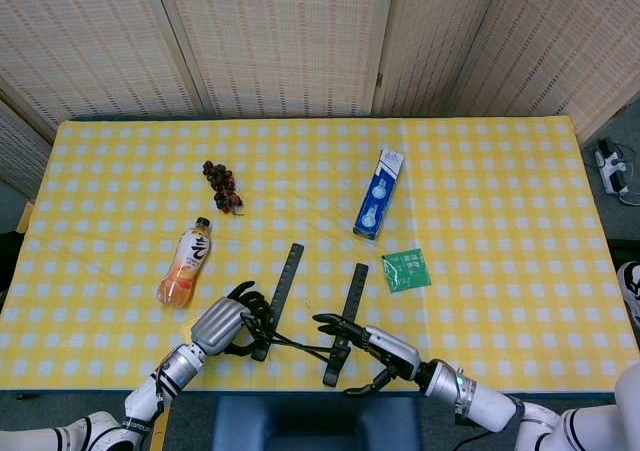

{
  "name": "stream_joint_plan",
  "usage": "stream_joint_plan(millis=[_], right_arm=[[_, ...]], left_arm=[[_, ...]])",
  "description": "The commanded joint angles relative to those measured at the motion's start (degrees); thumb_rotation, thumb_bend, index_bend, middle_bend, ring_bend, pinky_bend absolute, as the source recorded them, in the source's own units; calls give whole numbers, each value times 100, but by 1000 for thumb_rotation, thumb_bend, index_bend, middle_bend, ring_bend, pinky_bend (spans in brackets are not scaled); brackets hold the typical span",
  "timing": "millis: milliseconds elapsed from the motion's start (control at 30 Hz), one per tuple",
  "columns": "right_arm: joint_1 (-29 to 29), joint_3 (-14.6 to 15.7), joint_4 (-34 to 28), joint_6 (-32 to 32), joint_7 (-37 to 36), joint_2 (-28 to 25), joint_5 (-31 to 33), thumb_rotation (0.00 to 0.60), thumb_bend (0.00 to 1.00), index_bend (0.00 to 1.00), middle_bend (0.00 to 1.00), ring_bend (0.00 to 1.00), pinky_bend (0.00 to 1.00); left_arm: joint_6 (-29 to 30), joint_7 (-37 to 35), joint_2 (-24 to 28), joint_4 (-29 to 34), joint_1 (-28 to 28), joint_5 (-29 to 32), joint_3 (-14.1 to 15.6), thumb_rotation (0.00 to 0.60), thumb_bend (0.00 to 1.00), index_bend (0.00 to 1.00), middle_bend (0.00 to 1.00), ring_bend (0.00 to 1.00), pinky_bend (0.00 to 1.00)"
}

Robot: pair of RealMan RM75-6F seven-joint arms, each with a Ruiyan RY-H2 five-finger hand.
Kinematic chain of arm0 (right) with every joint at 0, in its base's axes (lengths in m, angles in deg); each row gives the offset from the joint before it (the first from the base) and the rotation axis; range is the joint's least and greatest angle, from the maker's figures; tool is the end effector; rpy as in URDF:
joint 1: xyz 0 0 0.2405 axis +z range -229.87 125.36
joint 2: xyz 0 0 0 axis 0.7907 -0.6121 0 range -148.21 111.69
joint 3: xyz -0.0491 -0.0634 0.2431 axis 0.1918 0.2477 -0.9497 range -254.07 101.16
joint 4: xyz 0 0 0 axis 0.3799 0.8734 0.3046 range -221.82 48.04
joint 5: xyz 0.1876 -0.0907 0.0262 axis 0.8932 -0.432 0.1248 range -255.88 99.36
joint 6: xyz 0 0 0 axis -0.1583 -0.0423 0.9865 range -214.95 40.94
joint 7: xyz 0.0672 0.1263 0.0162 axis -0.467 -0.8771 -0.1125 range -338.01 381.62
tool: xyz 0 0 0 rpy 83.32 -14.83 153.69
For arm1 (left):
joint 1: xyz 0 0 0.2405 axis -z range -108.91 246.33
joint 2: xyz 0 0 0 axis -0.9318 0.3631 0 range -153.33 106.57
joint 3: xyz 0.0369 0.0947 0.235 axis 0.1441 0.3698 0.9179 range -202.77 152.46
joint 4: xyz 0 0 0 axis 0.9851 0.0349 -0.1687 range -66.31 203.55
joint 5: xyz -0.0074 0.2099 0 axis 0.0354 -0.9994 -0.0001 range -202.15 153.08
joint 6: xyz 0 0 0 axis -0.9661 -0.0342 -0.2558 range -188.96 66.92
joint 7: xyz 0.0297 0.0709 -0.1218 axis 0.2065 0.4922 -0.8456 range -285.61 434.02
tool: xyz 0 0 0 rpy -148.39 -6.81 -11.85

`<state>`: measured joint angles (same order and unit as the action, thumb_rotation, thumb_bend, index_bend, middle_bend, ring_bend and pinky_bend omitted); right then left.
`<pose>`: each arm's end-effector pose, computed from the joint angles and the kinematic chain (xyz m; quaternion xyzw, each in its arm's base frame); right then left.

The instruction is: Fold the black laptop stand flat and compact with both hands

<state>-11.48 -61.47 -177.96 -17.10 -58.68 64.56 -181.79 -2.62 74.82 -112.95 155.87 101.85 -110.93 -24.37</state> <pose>-0.1526 -0.2109 -0.0138 -0.4746 0.7541 -0.4279 0.1519 -0.1693 0.2520 -0.0438 -0.7653 -0.4245 -0.4037 0.2667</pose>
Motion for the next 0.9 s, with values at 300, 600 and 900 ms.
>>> stream_joint_plan(millis=[300,600,900], right_arm=[[-9,0,-27,1,-16,-32,-21,600,236,0,1,48,0],[-30,17,10,-6,-41,-5,-37,600,236,0,1,46,0],[-85,56,99,-47,434,24,-103,600,236,0,1,45,0]], left_arm=[[68,61,-48,-60,-53,58,-5,600,362,572,372,219,95],[47,12,-59,-77,-78,44,56,600,407,614,372,222,95],[65,1,13,42,-118,62,82,600,401,543,371,215,91]])
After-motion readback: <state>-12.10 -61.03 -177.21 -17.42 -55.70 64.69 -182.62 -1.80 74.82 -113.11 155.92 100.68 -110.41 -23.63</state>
